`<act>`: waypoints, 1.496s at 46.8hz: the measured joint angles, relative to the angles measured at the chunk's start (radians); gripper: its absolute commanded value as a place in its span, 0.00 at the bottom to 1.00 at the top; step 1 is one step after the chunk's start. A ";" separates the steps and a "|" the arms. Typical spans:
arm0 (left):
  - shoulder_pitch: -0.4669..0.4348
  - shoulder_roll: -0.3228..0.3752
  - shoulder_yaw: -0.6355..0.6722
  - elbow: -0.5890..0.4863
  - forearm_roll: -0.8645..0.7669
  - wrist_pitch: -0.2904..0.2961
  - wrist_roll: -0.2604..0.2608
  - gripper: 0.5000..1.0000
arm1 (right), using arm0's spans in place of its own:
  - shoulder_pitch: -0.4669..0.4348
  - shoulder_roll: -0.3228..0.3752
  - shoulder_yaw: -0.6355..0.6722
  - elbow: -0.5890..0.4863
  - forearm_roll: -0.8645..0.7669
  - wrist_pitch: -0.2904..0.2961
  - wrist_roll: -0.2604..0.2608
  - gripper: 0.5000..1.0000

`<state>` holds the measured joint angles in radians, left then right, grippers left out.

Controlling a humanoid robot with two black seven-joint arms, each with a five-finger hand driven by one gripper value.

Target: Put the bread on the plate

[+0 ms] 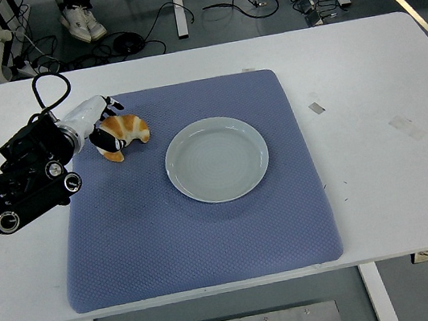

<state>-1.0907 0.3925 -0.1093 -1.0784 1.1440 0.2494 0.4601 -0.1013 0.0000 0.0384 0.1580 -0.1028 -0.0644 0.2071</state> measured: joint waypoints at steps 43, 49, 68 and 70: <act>-0.035 0.011 -0.033 -0.008 -0.085 -0.057 -0.016 0.00 | 0.000 0.000 0.000 0.000 0.000 0.000 0.000 1.00; -0.067 0.027 -0.046 -0.019 -0.106 -0.078 -0.014 0.00 | 0.000 0.000 0.000 0.000 0.000 0.000 0.000 1.00; -0.120 0.038 -0.082 -0.101 -0.142 -0.111 -0.014 0.00 | 0.000 0.000 0.000 0.000 0.000 0.000 0.000 1.00; -0.124 0.026 -0.083 -0.104 -0.146 -0.110 -0.014 0.00 | 0.000 0.000 0.000 0.000 0.000 0.000 0.000 1.00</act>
<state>-1.2147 0.4182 -0.1923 -1.1824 0.9980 0.1392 0.4463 -0.1012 0.0000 0.0383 0.1580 -0.1028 -0.0644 0.2071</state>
